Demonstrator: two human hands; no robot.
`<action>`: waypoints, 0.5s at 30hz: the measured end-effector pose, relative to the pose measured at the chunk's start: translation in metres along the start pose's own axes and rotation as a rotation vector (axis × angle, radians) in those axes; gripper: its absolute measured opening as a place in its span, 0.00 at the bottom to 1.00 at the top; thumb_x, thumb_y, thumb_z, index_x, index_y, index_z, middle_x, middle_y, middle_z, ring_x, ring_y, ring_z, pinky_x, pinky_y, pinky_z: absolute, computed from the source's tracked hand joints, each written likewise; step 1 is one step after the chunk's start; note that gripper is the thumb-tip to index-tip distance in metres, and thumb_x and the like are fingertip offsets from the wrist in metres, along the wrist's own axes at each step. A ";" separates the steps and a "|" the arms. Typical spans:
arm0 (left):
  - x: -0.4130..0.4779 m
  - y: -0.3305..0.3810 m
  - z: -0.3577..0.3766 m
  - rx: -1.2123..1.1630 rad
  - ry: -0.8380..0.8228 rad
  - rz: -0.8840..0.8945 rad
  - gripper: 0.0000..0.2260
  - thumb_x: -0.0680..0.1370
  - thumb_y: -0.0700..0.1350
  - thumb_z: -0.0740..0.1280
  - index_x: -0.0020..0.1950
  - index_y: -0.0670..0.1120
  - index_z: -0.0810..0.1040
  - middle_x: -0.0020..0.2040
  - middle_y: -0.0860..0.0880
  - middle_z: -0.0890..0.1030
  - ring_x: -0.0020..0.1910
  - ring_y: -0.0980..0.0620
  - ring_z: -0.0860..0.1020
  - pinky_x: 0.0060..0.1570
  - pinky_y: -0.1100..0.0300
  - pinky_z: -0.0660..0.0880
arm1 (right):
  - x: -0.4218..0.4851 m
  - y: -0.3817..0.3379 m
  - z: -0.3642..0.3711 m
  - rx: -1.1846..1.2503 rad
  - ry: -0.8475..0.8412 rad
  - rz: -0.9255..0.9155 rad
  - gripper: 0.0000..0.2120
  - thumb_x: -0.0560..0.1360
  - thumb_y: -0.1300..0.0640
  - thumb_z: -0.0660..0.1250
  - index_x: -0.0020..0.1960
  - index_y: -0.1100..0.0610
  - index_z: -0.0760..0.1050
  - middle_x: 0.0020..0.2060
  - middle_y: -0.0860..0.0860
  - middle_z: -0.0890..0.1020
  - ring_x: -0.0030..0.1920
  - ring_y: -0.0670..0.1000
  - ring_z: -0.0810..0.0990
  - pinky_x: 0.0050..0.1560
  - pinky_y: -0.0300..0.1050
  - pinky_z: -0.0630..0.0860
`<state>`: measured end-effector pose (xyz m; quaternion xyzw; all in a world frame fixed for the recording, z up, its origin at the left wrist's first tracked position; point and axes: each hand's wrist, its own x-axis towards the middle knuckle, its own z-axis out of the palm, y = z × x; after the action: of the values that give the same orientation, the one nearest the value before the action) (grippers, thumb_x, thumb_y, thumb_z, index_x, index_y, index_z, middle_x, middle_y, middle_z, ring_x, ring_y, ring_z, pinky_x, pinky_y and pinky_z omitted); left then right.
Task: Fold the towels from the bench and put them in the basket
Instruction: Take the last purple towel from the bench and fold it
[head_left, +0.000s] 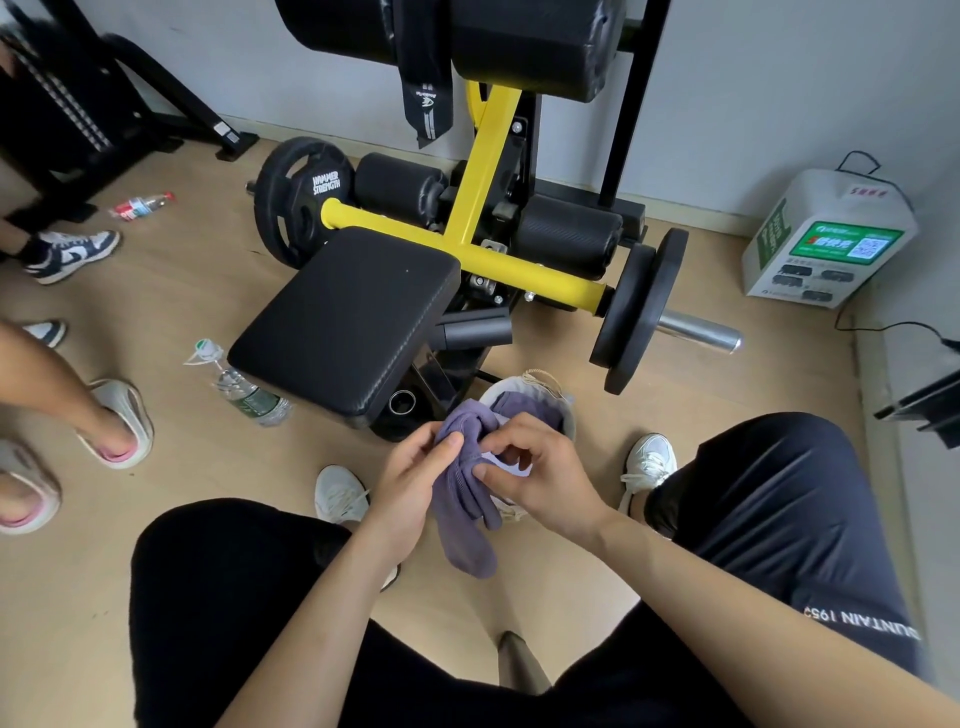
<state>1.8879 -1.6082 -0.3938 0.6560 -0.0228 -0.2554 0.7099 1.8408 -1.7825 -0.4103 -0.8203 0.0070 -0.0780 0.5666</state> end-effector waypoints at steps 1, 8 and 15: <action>0.000 0.000 -0.001 0.014 -0.006 0.008 0.09 0.84 0.40 0.65 0.60 0.37 0.80 0.53 0.36 0.84 0.55 0.46 0.82 0.65 0.41 0.75 | 0.000 -0.001 0.000 0.027 -0.008 0.005 0.05 0.72 0.60 0.76 0.47 0.56 0.84 0.41 0.43 0.77 0.40 0.45 0.75 0.43 0.35 0.71; 0.003 -0.002 -0.004 0.103 -0.002 0.037 0.08 0.81 0.41 0.69 0.59 0.42 0.81 0.54 0.39 0.85 0.55 0.47 0.83 0.59 0.49 0.78 | 0.002 -0.004 -0.003 0.193 -0.053 0.102 0.03 0.74 0.63 0.72 0.44 0.60 0.78 0.39 0.53 0.79 0.39 0.47 0.75 0.44 0.41 0.72; 0.004 -0.009 -0.008 0.262 -0.076 0.214 0.22 0.76 0.41 0.74 0.67 0.49 0.71 0.61 0.46 0.83 0.63 0.45 0.81 0.60 0.49 0.78 | 0.002 0.001 -0.005 0.161 -0.025 0.134 0.06 0.76 0.63 0.71 0.42 0.58 0.76 0.34 0.47 0.78 0.36 0.46 0.75 0.39 0.39 0.73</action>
<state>1.8914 -1.6021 -0.4048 0.7265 -0.1524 -0.1978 0.6402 1.8420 -1.7877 -0.4087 -0.7707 0.0487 -0.0299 0.6346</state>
